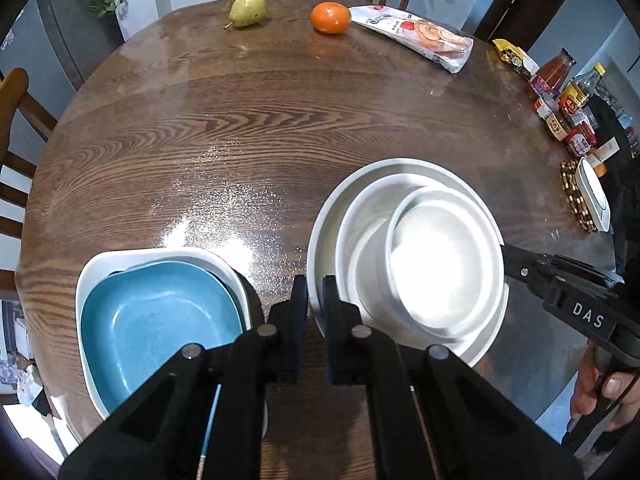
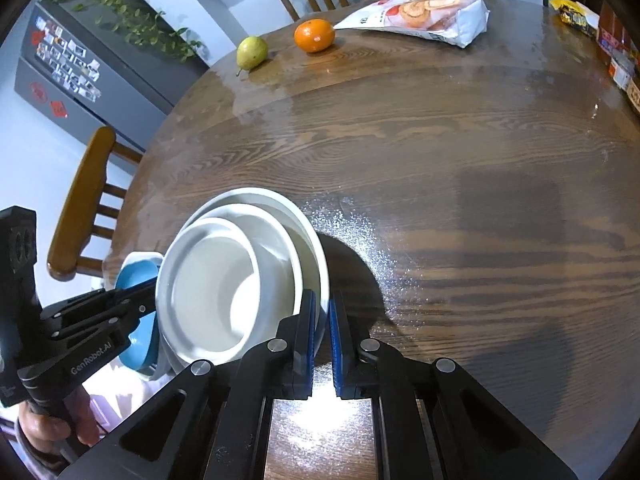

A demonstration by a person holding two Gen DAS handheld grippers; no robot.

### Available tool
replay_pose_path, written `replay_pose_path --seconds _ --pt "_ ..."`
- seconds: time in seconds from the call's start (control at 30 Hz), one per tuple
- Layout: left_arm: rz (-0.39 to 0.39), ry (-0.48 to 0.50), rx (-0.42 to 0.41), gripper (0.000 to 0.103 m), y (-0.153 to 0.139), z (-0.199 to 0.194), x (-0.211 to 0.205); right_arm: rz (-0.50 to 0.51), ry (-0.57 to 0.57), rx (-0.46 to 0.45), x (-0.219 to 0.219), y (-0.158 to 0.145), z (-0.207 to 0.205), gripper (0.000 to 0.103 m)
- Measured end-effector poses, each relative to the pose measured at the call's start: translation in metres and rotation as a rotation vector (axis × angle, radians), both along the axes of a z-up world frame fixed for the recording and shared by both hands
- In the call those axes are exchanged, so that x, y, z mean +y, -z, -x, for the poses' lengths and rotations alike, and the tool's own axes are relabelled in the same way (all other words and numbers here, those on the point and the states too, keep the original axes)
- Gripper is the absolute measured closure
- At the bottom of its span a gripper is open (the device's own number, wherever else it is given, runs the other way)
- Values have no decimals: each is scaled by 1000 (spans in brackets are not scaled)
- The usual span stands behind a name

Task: Organize plates and bowls
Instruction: 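Close both grippers on the rim of the nested white bowl stack, then lift the white bowl stack with both grippers toward the teal plate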

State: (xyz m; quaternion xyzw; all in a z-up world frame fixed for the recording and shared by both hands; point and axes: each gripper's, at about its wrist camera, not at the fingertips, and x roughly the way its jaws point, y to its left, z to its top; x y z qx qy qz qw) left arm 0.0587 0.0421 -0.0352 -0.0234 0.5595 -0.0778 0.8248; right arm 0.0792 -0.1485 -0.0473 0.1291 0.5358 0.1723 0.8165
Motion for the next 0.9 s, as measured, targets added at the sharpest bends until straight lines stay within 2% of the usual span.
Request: replay_pose_path --seconds 0.47,0.9 --pt "-32 -30 -48 102 -1 5 -3 -3 11 -15 1 -1 3 93" --pt "-41 -32 -50 102 -1 4 -2 -3 10 -15 2 -2 4 93"
